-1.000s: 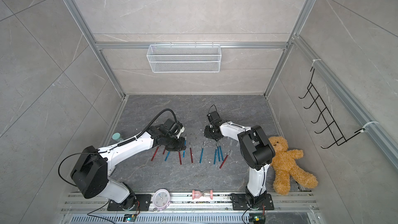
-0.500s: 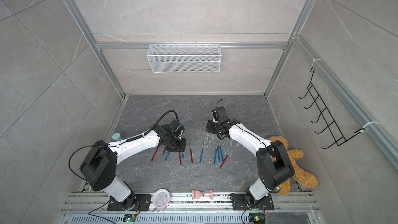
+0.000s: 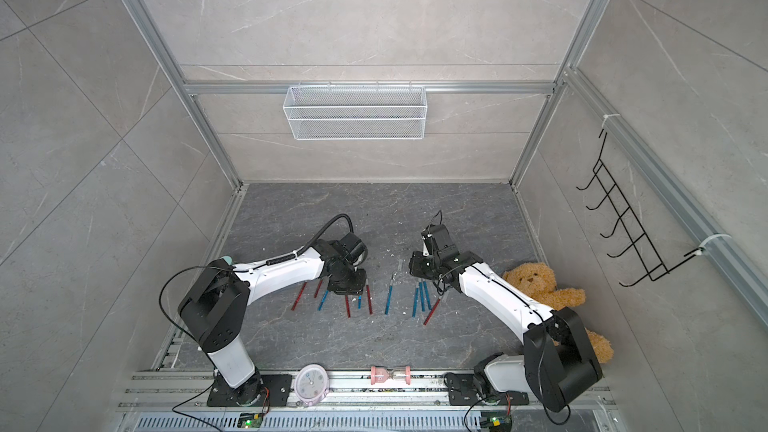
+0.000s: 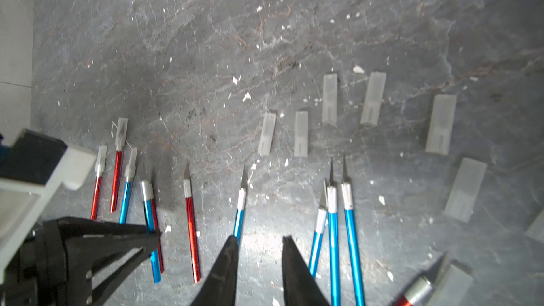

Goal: Remove protective caps from carving knives
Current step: Place the carving knife at the center of the board.

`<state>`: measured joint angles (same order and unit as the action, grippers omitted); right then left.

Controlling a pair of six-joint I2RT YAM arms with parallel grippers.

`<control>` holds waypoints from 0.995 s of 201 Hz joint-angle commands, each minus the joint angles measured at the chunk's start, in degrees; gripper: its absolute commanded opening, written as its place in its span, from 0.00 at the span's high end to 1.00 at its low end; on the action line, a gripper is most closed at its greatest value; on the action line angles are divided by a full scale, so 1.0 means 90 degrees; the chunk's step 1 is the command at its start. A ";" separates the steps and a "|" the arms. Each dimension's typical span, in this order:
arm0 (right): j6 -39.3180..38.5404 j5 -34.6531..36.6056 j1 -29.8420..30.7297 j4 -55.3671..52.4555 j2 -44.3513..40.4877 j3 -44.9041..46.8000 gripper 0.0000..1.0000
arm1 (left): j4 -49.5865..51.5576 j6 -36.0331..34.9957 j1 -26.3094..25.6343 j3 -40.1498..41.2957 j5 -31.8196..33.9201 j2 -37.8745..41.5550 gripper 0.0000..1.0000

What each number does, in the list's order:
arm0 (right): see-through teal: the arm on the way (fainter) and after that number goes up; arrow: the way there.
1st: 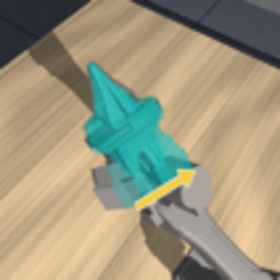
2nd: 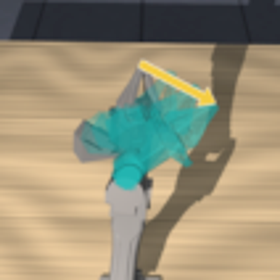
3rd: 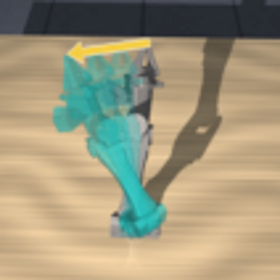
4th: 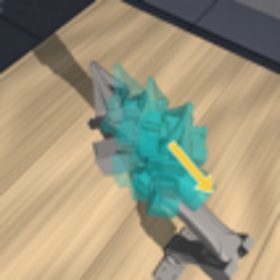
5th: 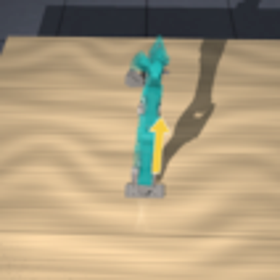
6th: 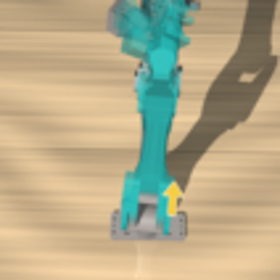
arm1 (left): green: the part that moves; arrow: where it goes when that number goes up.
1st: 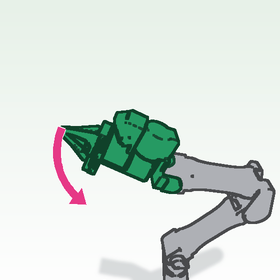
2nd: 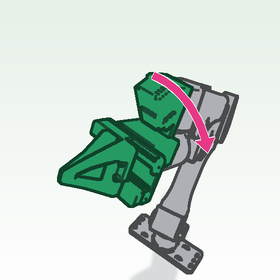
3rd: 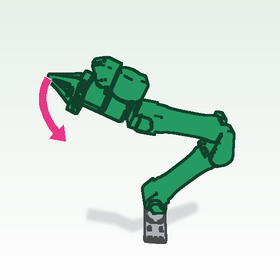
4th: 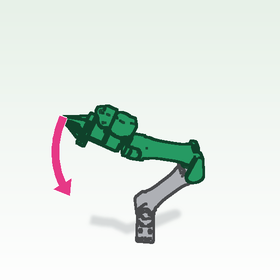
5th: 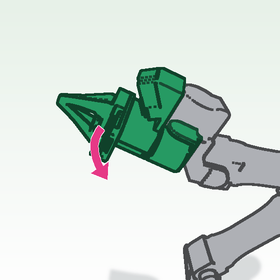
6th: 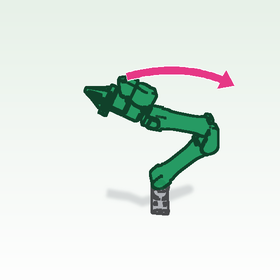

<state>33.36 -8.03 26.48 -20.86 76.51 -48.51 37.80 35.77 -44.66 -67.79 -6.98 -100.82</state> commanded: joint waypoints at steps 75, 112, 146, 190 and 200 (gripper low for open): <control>0.0242 -0.1051 0.1403 0.2253 -0.0186 0.1130 0.69 | 0.0389 0.0101 -0.0009 -0.0407 0.0168 -0.0027 0.53; 0.0668 -0.1104 0.2050 0.3605 0.0240 0.1507 0.69 | 0.0402 0.0127 0.0000 -0.0427 0.0141 -0.0046 0.53; 0.0794 -0.0972 0.2582 0.4522 0.0839 0.1513 0.69 | 0.0370 0.0142 -0.0001 -0.0422 0.0064 -0.0054 0.53; 0.1056 -0.0802 0.2785 0.5032 0.1416 0.1494 0.69 | 0.0399 0.0149 -0.0003 -0.0389 0.0070 0.0035 0.53; 0.1094 -0.0738 0.2794 0.5023 0.1466 0.1502 0.69 | 0.0407 0.0148 0.0000 -0.0380 0.0073 0.0054 0.53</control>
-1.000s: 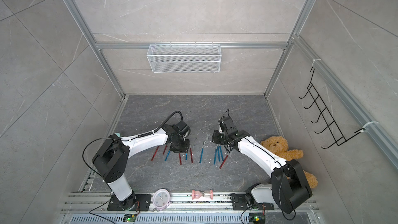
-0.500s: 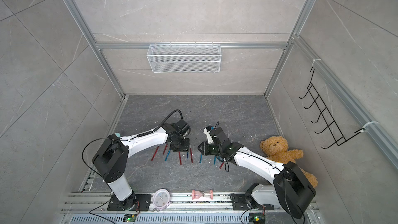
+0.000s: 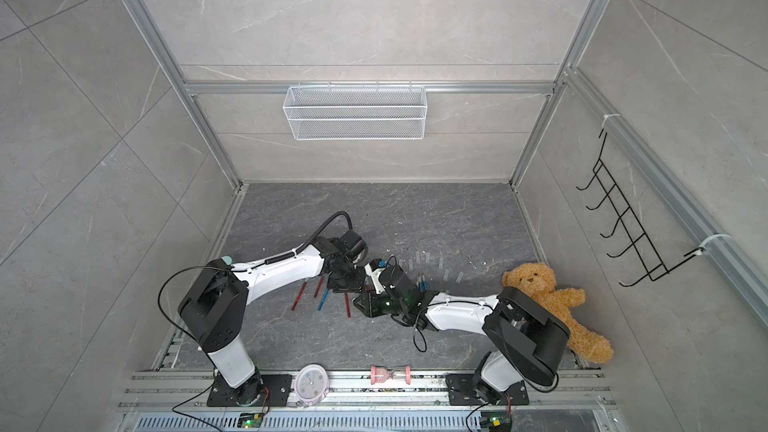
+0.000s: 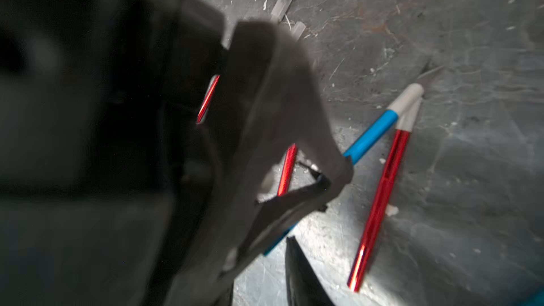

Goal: Remove protective caps from carving knives
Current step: Place the carving knife at the center of the board.

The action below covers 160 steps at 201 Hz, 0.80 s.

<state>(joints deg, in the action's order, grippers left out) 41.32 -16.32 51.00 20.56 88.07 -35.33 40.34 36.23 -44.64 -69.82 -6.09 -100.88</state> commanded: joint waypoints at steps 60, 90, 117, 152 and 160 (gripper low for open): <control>0.0559 0.0591 0.0068 0.0051 0.0338 0.0107 0.70 | 0.0070 0.0132 0.0004 -0.0123 -0.0123 0.0176 0.53; 0.0683 0.0670 0.0068 0.0011 0.0366 0.0137 0.70 | 0.0102 0.0132 0.0005 -0.0116 -0.0117 0.0253 0.53; 0.0734 0.0727 0.0068 -0.0124 0.0355 0.0137 0.70 | 0.0155 0.0134 0.0018 -0.0113 -0.0086 0.0310 0.53; 0.0836 0.0778 0.0067 -0.0366 0.0329 0.0174 0.70 | 0.0174 0.0123 0.0055 -0.0113 -0.0085 0.0369 0.53; 0.0874 0.0778 0.0066 -0.0319 0.0314 0.0230 0.70 | 0.0175 0.0112 0.0073 -0.0123 -0.0106 0.0387 0.53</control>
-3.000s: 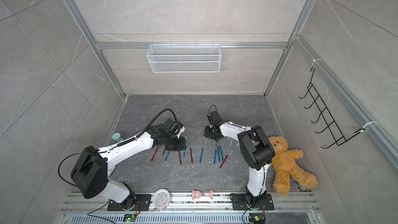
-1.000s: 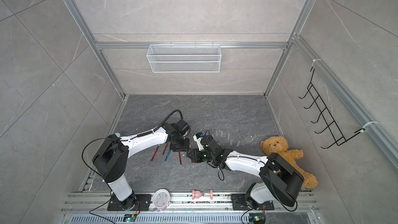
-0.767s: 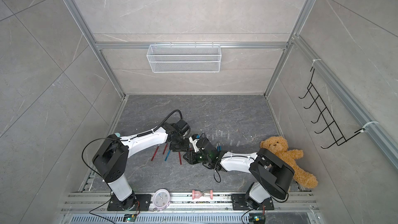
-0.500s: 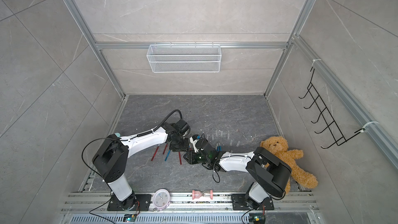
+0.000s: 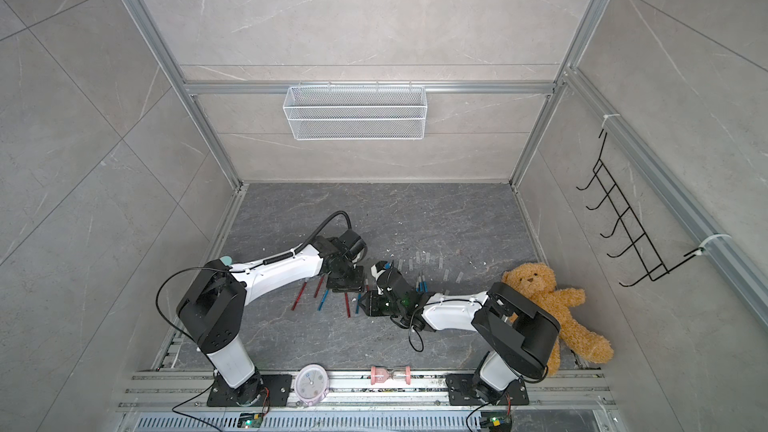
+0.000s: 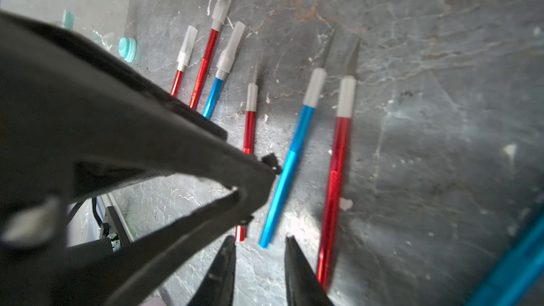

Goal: Remove protective caps from carving knives
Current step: Place the carving knife at the center of the board, then pick up the carving knife from the center of the board.

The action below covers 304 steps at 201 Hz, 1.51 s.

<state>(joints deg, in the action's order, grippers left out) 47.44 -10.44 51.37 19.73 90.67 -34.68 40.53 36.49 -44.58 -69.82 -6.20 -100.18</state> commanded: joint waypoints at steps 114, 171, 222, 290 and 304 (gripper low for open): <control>-0.0408 0.0524 -0.0073 -0.1554 -0.1042 -0.0264 0.65 | 0.0475 -0.0196 0.0988 0.0589 0.0254 0.0994 0.47; -0.0838 0.0466 -0.0730 -0.2548 -0.1838 -0.0457 0.49 | 0.0924 -0.0372 0.1340 0.0934 0.0988 0.1156 0.25; -0.1202 0.0435 -0.1561 -0.3377 -0.2626 -0.0481 0.18 | 0.0989 -0.0642 0.1340 0.0843 0.1153 0.0945 0.25; -0.1555 0.0662 -0.2261 -0.4286 -0.3187 -0.0527 0.00 | 0.1181 -0.0995 0.1235 0.0302 0.1423 0.0451 0.34; -0.1578 0.0652 -0.2345 -0.4347 -0.3216 -0.0518 0.01 | 0.1174 -0.1041 0.1204 0.0208 0.1398 0.0333 0.36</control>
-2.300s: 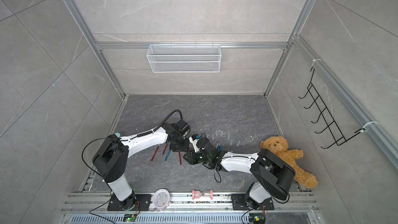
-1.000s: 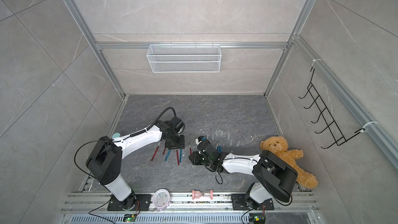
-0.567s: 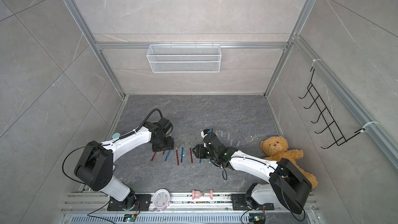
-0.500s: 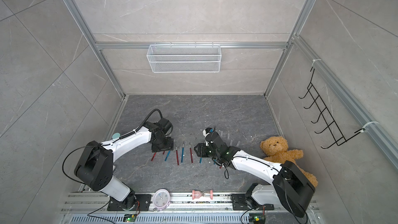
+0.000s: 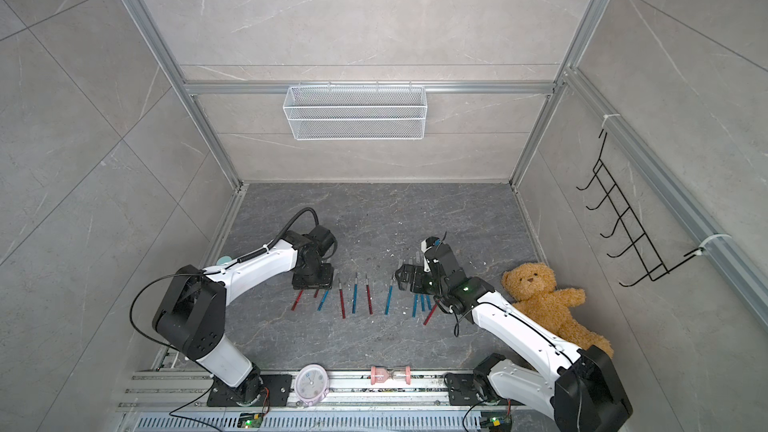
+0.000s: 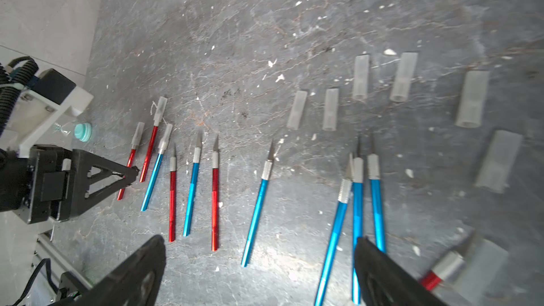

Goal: Remove protective caps from carving knives
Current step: Pick up the carving knife from the center of the board.

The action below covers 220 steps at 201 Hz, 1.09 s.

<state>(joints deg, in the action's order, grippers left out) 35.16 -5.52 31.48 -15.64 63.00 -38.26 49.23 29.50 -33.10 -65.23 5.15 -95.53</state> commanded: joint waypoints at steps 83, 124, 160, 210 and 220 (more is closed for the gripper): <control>-0.0261 0.0009 -0.0315 -0.0538 -0.0150 -0.0085 0.00 | 0.0036 -0.0525 -0.0199 -0.0555 -0.0135 -0.0737 0.55; -0.0254 -0.0059 -0.0334 -0.0491 -0.0077 -0.0104 0.00 | 0.0000 -0.0553 -0.0208 -0.0506 -0.0180 -0.0893 0.59; -0.0251 -0.0128 -0.0349 -0.0435 0.0038 -0.0124 0.00 | -0.0027 -0.0543 -0.0203 -0.0438 -0.0207 -0.1030 0.62; -0.0244 -0.0181 -0.0355 -0.0367 0.0130 -0.0133 0.00 | -0.0120 -0.0534 -0.0208 -0.0379 -0.0264 -0.1130 0.65; -0.0244 -0.0192 -0.0358 -0.0357 0.0148 -0.0134 0.00 | -0.0141 -0.0532 -0.0203 -0.0364 -0.0268 -0.1151 0.66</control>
<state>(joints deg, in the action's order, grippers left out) 33.58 -6.79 28.56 -19.27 63.75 -38.26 47.88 26.09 -34.79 -68.51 3.88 -105.38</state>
